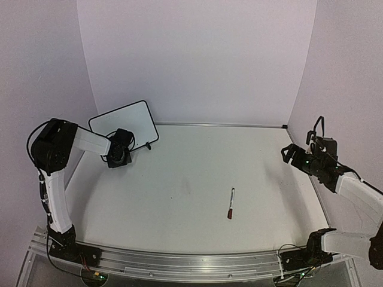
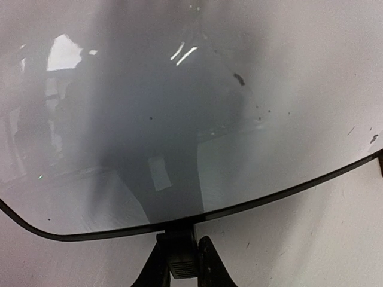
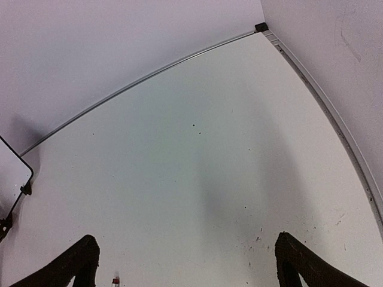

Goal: Write a sentence on the whiteboard
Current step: Move the whiteboard to the center of the board, then pick up the whiteboard marker from the center of the board.

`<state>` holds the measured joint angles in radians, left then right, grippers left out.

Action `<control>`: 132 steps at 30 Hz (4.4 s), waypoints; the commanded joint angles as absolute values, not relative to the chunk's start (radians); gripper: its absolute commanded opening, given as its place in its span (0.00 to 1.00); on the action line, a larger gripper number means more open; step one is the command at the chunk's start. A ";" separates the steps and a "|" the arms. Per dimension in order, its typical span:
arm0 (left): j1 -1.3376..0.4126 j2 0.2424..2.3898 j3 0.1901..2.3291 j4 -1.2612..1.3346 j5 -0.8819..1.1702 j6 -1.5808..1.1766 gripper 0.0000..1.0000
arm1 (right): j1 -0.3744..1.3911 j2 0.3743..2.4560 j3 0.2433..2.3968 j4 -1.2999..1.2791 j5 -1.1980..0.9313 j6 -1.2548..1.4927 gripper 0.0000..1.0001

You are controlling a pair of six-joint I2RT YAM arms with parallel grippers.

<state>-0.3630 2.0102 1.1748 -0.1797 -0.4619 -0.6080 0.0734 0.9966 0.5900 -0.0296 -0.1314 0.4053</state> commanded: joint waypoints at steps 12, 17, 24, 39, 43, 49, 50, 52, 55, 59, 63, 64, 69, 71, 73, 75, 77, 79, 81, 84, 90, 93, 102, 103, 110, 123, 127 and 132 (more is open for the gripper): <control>-0.463 1.808 0.964 -0.044 -0.306 -0.466 0.00 | 0.075 1.003 0.644 -0.051 -0.158 0.387 0.98; -0.527 1.771 0.919 -0.042 -0.270 -0.474 0.00 | 0.076 1.006 0.647 -0.051 -0.173 0.397 0.98; -0.607 1.727 0.839 -0.026 -0.217 -0.549 0.00 | 0.083 1.010 0.640 -0.052 -0.195 0.420 0.98; -0.897 1.722 0.828 -0.109 -0.271 -0.787 0.00 | 0.188 1.035 0.630 -0.054 -0.144 0.462 0.98; -0.953 1.743 0.840 -0.110 -0.266 -0.835 0.00 | 0.229 1.041 0.626 -0.057 -0.122 0.480 0.98; -1.018 1.782 0.872 -0.160 -0.272 -0.886 0.00 | 0.308 1.070 0.631 -0.071 -0.072 0.511 0.98; -1.020 1.780 0.871 -0.164 -0.270 -0.893 0.00 | 0.319 1.075 0.636 -0.079 -0.064 0.518 0.98; -1.022 1.769 0.861 -0.160 -0.261 -0.900 0.00 | 0.340 1.084 0.646 -0.098 -0.045 0.539 0.96; -1.022 1.740 0.839 -0.136 -0.239 -0.898 0.07 | 0.392 1.095 0.667 -0.144 -0.006 0.577 0.94; -1.023 1.706 0.812 -0.127 -0.221 -0.900 0.31 | 0.474 1.127 0.698 -0.226 0.093 0.645 0.90; -1.023 1.662 0.794 -0.149 -0.216 -0.900 0.48 | 0.571 1.198 0.750 -0.307 0.166 0.699 0.86; -1.023 1.644 0.787 -0.153 -0.219 -0.899 0.53 | 0.604 1.220 0.768 -0.323 0.179 0.711 0.85; -1.023 1.506 0.729 -0.166 -0.228 -0.878 0.73 | 0.699 1.346 0.865 -0.386 0.209 0.746 0.79; -1.024 1.441 0.715 -0.189 -0.235 -0.861 0.79 | 0.721 1.393 0.889 -0.394 0.202 0.760 0.74; -1.022 1.376 0.717 -0.228 -0.239 -0.816 0.84 | 0.739 1.439 0.908 -0.394 0.185 0.781 0.69; -1.020 1.315 0.735 -0.282 -0.242 -0.761 0.88 | 0.751 1.491 0.930 -0.394 0.165 0.792 0.67; -1.008 1.270 0.772 -0.341 -0.245 -0.700 0.91 | 0.759 1.540 0.953 -0.393 0.140 0.801 0.63; -0.980 1.229 0.807 -0.381 -0.213 -0.645 0.93 | 0.764 1.588 0.981 -0.393 0.112 0.804 0.58; -0.918 1.204 0.833 -0.392 -0.134 -0.597 0.94 | 0.766 1.637 1.006 -0.393 0.084 0.808 0.52; -0.803 1.187 0.855 -0.391 -0.013 -0.568 0.94 | 0.769 1.696 1.030 -0.393 0.068 0.828 0.47; -0.776 1.200 0.867 -0.329 0.035 -0.535 0.95 | 0.771 1.779 1.055 -0.404 0.068 0.861 0.37; -0.774 1.216 0.856 -0.294 0.058 -0.544 0.95 | 0.773 1.815 1.076 -0.417 0.070 0.869 0.31; -0.775 1.196 0.835 -0.302 0.053 -0.530 0.95 | 0.776 1.879 1.125 -0.468 0.105 0.897 0.21; -0.775 1.192 0.834 -0.308 0.047 -0.527 0.95 | 0.776 1.884 1.132 -0.476 0.110 0.900 0.21; -0.774 1.150 0.801 -0.280 0.070 -0.506 0.96 | 0.776 1.913 1.155 -0.518 0.134 0.914 0.07; -0.890 1.145 0.832 -0.118 0.118 -0.511 0.96 | 0.809 1.568 1.091 -0.487 0.210 0.997 0.00; -0.967 1.204 0.882 -0.062 0.103 -0.516 0.96 | 0.872 1.427 1.096 -0.377 0.253 1.022 0.00; -1.052 1.268 0.918 0.088 0.110 -0.516 0.96 | 0.960 1.395 1.143 -0.254 0.326 1.029 0.00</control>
<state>-1.0020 1.2296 0.8533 -0.0834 0.1099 -0.5233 0.9027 1.3872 1.0995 -0.3703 0.2325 1.0029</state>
